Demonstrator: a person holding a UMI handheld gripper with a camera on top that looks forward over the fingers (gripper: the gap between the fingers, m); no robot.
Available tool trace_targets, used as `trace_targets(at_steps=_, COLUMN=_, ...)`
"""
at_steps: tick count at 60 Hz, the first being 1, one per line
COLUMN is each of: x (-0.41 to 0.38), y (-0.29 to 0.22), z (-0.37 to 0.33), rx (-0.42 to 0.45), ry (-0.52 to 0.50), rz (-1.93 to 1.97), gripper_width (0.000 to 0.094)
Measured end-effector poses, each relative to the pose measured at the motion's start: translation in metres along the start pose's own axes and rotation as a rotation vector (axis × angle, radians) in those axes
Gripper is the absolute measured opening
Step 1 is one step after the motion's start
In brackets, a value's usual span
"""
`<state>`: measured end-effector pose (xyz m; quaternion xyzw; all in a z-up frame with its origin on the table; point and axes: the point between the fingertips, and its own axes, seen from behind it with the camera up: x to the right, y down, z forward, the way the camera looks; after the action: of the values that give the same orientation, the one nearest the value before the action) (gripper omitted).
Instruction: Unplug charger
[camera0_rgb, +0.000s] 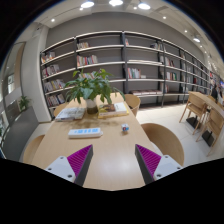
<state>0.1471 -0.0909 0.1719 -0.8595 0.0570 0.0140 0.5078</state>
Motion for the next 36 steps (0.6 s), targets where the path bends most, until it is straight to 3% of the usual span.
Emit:
trace_targets(at_steps=12, x=-0.039, y=0.06, z=-0.057, rx=-0.052, ry=-0.036, rz=-0.06, gripper_width=0.0846)
trace_targets(at_steps=36, x=-0.056, y=0.07, z=-0.095, rx=-0.047, ry=-0.036, rz=-0.116, gripper_width=0.0855)
